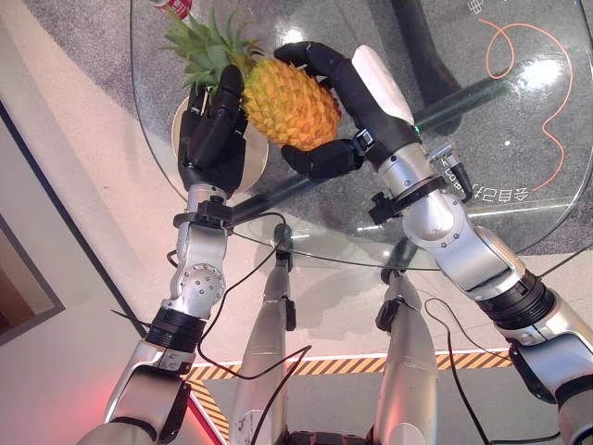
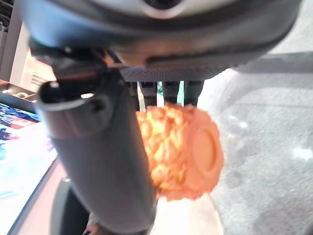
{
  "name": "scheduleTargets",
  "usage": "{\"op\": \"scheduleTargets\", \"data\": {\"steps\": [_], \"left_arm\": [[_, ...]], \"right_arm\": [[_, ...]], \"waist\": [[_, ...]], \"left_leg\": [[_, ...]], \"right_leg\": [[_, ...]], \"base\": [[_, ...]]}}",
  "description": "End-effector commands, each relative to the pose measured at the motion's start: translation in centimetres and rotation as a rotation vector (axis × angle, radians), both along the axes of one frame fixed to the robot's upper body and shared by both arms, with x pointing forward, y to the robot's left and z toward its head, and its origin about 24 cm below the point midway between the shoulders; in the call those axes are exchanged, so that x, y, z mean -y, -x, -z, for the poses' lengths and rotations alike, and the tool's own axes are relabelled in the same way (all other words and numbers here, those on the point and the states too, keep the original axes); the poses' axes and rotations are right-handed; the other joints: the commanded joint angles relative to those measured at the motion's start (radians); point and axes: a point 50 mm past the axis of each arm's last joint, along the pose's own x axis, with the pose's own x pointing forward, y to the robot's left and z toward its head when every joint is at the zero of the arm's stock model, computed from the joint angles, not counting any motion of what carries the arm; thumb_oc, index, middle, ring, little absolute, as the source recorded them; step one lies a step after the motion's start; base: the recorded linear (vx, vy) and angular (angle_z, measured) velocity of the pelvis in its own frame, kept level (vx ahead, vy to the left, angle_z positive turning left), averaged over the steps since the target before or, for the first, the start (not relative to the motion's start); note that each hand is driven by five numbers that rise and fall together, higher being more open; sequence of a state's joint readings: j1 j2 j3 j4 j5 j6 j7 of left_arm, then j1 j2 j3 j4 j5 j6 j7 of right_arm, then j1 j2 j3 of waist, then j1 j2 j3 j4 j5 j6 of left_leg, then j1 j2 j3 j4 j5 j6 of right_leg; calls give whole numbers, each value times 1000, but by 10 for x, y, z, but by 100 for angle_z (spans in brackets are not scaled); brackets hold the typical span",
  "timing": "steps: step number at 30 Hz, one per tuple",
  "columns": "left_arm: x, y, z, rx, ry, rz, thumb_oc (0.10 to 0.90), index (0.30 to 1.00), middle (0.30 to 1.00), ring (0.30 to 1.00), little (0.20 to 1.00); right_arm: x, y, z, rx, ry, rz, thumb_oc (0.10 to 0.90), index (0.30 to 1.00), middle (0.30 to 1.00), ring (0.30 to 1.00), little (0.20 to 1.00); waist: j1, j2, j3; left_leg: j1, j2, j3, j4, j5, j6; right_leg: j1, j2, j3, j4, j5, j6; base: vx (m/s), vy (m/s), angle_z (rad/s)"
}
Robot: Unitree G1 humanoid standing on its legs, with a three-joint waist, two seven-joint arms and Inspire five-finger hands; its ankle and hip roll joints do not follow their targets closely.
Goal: Pick up the fruit to the plate
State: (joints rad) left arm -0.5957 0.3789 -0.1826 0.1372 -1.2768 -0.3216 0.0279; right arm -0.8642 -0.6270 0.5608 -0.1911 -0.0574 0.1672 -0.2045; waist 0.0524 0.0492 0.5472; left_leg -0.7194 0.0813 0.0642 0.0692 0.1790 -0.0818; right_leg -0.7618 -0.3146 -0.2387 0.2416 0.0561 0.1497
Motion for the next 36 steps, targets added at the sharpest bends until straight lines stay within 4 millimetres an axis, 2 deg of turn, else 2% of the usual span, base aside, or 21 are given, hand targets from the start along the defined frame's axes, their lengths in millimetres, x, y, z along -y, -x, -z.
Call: {"op": "scheduleTargets", "data": {"steps": [1, 14, 21, 36], "left_arm": [[31, 29, -70, 419, -49, 105, 100, 300, 300, 300, 200], [23, 29, -73, 421, -26, 32, 100, 300, 300, 300, 200], [12, 31, -77, 423, -69, -153, 100, 300, 300, 300, 200], [-14, 35, -78, 353, 4, -458, 100, 300, 300, 300, 200]], "right_arm": [[-27, 48, -42, 272, -43, -238, 800, 900, 900, 900, 900], [-25, 46, -44, 271, -66, -220, 800, 900, 900, 900, 900], [-24, 44, -45, 279, -82, -206, 800, 900, 900, 900, 900], [-21, 43, -48, 277, -137, -194, 800, 900, 900, 900, 900]], "waist": [[5, 14, -27], [8, 11, -27], [11, 12, -27], [18, 5, -27]], "left_leg": [[31, 57, -14, 38, -38, -43], [29, 59, -18, 39, -38, -43], [29, 57, -21, 39, -37, -44], [19, 60, -25, 40, -29, -48]], "right_leg": [[46, -46, 38, -71, 102, 81], [43, -46, 36, -65, 98, 80], [45, -44, 35, -64, 95, 78], [39, -40, 33, -56, 91, 71]], "base": [[0, 0, 0], [0, 0, 0], [0, 0, 0], [0, 0, 0]]}}
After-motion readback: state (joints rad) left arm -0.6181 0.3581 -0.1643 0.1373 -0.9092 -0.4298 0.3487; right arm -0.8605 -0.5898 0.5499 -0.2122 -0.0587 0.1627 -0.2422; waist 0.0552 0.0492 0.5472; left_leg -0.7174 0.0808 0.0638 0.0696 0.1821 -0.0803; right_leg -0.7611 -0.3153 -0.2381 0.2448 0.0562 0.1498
